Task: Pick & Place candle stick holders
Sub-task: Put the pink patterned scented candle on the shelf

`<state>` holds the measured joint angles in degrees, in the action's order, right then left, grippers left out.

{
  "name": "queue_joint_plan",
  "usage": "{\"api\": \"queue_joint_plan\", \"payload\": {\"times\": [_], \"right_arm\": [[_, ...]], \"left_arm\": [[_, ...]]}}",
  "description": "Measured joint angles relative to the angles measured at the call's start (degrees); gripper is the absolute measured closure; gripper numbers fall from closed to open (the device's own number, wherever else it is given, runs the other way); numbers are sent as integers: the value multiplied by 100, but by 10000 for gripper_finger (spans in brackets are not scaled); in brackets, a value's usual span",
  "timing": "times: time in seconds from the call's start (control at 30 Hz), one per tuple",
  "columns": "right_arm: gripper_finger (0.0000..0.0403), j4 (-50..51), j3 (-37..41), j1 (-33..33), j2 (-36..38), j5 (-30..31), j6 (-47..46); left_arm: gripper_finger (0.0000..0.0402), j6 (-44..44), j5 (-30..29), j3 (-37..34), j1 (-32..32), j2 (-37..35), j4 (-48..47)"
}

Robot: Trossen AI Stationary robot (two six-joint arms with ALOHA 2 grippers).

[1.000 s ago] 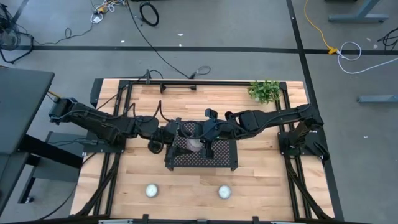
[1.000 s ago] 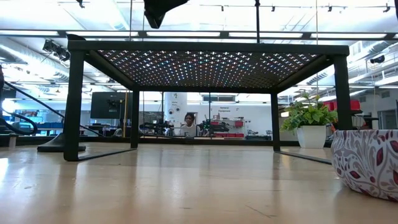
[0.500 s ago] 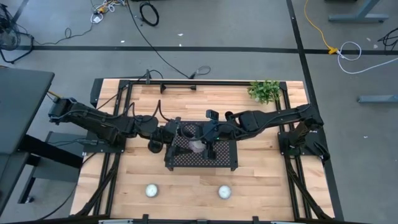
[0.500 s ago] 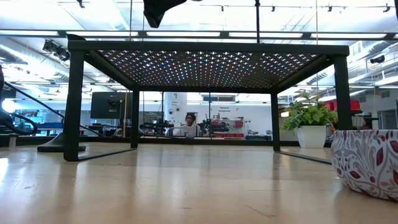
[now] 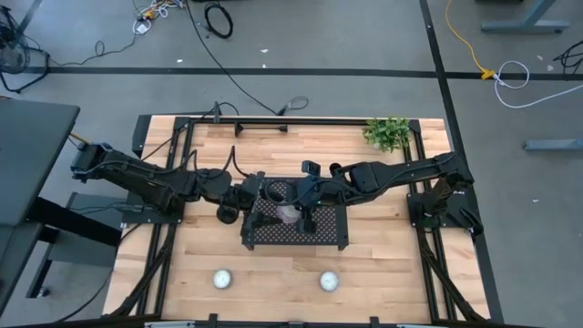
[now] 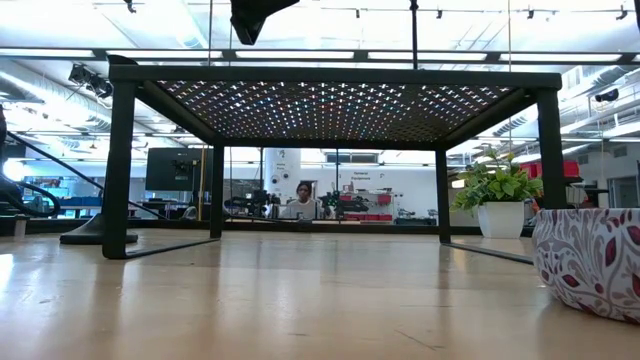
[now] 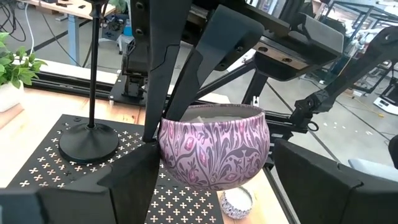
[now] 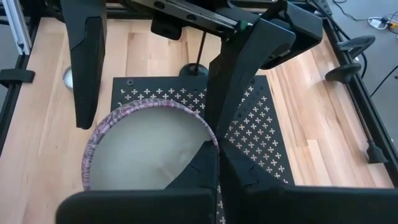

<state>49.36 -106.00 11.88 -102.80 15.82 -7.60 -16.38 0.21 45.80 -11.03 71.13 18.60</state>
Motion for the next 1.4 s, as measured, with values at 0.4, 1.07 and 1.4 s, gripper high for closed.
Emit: {"api": "queue_joint_plan", "payload": {"times": [0.4, 1.07, 1.4], "right_arm": [[403, -181, 0, 0, 9, -22, 75], [403, -291, 2, -15, -28, -35, 43], [403, -62, 2, -15, -28, -6, 47]], "left_arm": [[90, -145, 9, 0, -2, 9, 129], [226, -86, -84, 31, 10, 11, 518], [184, 207, -171, 28, 44, -22, 71]]}}
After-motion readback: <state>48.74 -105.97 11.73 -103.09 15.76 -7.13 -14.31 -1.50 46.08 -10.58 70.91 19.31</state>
